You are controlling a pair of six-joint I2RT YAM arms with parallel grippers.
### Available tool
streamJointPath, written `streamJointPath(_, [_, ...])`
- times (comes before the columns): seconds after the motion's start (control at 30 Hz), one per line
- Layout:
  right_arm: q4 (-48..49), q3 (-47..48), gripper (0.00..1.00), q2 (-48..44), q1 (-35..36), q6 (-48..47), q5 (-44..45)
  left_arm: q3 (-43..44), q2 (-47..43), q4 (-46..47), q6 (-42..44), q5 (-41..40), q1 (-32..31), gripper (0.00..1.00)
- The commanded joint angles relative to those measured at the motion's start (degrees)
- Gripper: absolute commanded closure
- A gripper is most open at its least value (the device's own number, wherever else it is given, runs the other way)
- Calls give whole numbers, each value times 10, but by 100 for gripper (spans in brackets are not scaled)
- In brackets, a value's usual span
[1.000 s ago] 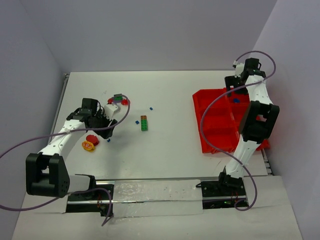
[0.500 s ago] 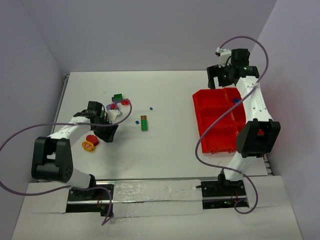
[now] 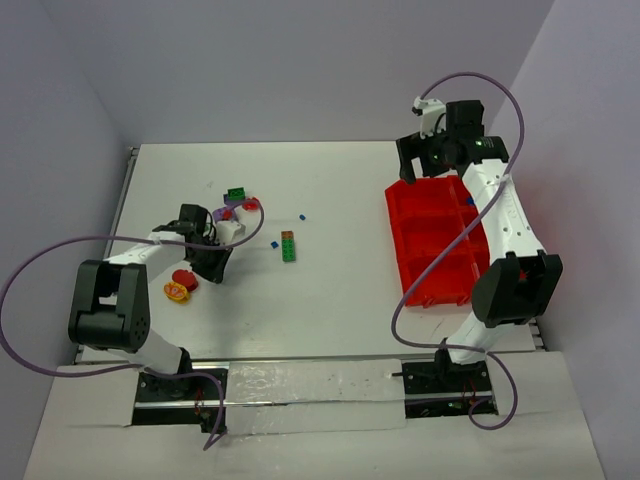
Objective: Sort the legos into containers by color
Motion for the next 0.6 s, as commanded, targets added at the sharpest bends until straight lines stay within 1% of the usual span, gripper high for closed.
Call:
streamJointPath(0.0, [17, -19, 0, -59, 27, -18, -20, 4, 14, 22, -13, -7, 4, 80])
streamJointPath(0.03, [24, -31, 0, -76, 35, -27, -35, 13, 11, 17, -21, 1, 4, 86])
streamJointPath(0.07, [32, -49, 0, -85, 46, -33, -43, 24, 4, 8, -24, 17, 4, 90])
streamJointPath(0.17, [63, -83, 0, -118, 81, -58, -79, 76, -23, -35, -44, 110, 5, 100])
streamJointPath(0.2, [63, -83, 0, -119, 81, -62, -91, 94, -32, -47, -54, 146, 5, 100])
streamJointPath(0.23, [77, -96, 0, -132, 101, -67, -102, 131, -45, -58, -64, 183, 5, 100])
streamJointPath(0.3, [98, -108, 0, -147, 141, -81, -136, 187, -56, -71, -120, 299, 5, 100])
streamJointPath(0.33, [103, -111, 0, -151, 154, -81, -142, 188, -60, -66, -143, 331, 5, 100])
streamJointPath(0.37, [107, -112, 0, -154, 168, -86, -148, 210, -62, -56, -173, 362, 5, 100])
streamJointPath(0.4, [115, -113, 0, -158, 192, -92, -155, 214, -70, -26, -262, 433, 5, 100])
streamJointPath(0.43, [116, -109, 0, -155, 205, -93, -157, 212, -77, -1, -270, 440, 5, 100])
streamJointPath(0.47, [107, -93, 0, -149, 216, -93, -162, 205, -85, 62, -337, 472, 5, 100])
streamJointPath(0.5, [106, -84, 0, -143, 226, -90, -163, 194, -95, 69, -381, 475, 5, 100])
streamJointPath(0.53, [109, -78, 0, -134, 243, -85, -162, 159, -119, 171, -450, 506, 4, 100])
streamJointPath(0.57, [107, -68, 0, -127, 263, -84, -161, 138, -132, 235, -527, 522, 4, 100])
